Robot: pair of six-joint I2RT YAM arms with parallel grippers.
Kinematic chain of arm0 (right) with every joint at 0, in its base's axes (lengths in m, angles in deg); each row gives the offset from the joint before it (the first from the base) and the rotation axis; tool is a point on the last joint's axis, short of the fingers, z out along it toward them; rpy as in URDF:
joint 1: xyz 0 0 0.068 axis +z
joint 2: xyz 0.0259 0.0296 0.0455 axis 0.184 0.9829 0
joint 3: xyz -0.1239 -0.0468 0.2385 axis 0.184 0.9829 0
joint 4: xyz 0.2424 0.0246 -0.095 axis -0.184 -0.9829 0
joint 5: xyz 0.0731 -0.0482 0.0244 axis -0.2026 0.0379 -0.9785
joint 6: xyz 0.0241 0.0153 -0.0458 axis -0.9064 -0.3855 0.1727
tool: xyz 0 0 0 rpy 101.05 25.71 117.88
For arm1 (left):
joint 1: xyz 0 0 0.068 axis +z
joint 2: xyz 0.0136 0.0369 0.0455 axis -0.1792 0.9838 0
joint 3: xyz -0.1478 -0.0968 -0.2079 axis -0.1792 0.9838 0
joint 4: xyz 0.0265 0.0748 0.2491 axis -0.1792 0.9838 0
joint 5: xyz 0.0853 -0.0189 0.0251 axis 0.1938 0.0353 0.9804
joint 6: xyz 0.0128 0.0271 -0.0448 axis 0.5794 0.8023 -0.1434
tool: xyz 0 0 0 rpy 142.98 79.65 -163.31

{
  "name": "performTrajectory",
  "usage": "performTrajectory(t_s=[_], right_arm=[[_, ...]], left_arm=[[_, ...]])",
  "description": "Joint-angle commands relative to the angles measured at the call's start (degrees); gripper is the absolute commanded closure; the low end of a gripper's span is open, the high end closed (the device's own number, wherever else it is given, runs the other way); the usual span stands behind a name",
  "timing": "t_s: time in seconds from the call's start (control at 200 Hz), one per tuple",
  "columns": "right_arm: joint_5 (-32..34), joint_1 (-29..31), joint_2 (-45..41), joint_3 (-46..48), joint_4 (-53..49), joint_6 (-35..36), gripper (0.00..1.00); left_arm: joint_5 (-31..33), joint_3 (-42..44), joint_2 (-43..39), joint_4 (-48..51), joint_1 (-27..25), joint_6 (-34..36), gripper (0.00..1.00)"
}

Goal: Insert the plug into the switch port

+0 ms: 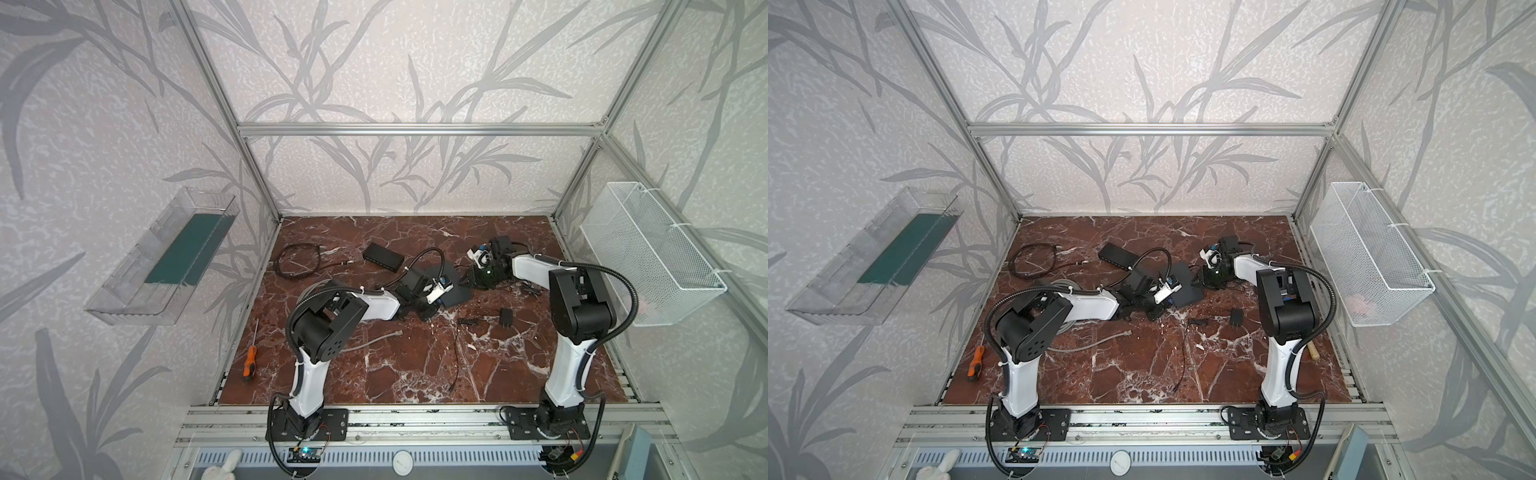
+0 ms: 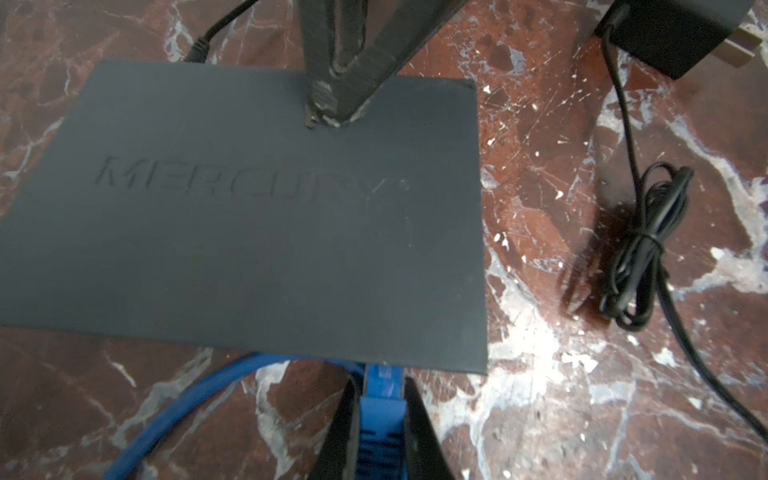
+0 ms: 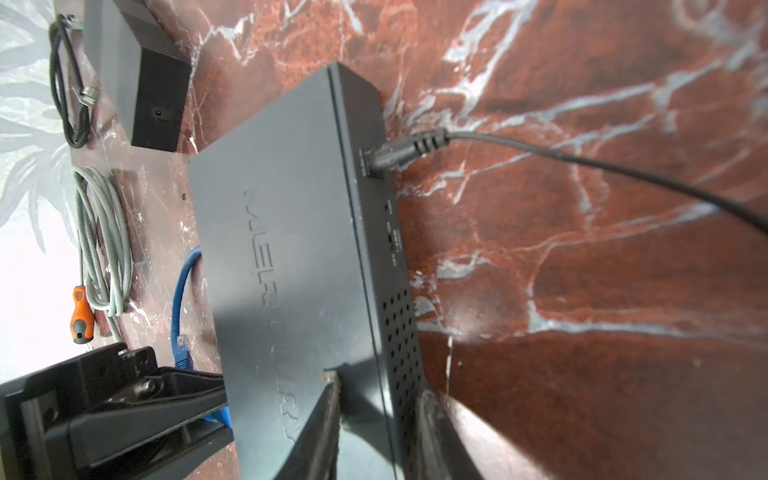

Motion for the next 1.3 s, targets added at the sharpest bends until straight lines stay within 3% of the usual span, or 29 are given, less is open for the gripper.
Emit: performTrajectory(t_s=[0.0, 0.315, 0.535, 0.73, 0.86, 1.065, 1.295], right_arm=[[-15.16, 6.33, 3.25, 6.07, -9.82, -0.69, 0.71], [-23.04, 8.76, 3.85, 9.73, -7.34, -1.54, 0.73], [-25.35, 11.28, 3.44, 11.33, -3.68, -5.30, 0.73], [-24.98, 10.23, 2.25, 9.55, -7.77, -4.31, 0.73], [-19.53, 6.75, 0.99, 7.26, -10.71, -5.67, 0.70], [-10.02, 0.38, 2.27, 0.03, -11.55, -9.56, 0.67], [-6.37, -1.16, 3.89, -4.41, -13.16, -9.40, 0.66]], left_arm=[[-0.35, -2.52, 7.55, -0.92, -1.20, -0.50, 0.94], [-2.01, -5.10, 9.49, 0.56, -1.38, -0.67, 0.95], [-2.31, -7.88, 11.40, 2.89, -1.42, -1.36, 0.96], [-0.84, -8.21, 11.90, 3.10, -1.07, -2.73, 0.96], [-1.22, -8.79, 11.51, 5.31, -1.04, -2.70, 0.92], [-1.24, -8.03, 9.14, 12.12, -0.97, -3.37, 0.78], [-1.85, -8.97, 7.40, 21.70, -0.86, -0.47, 0.60]])
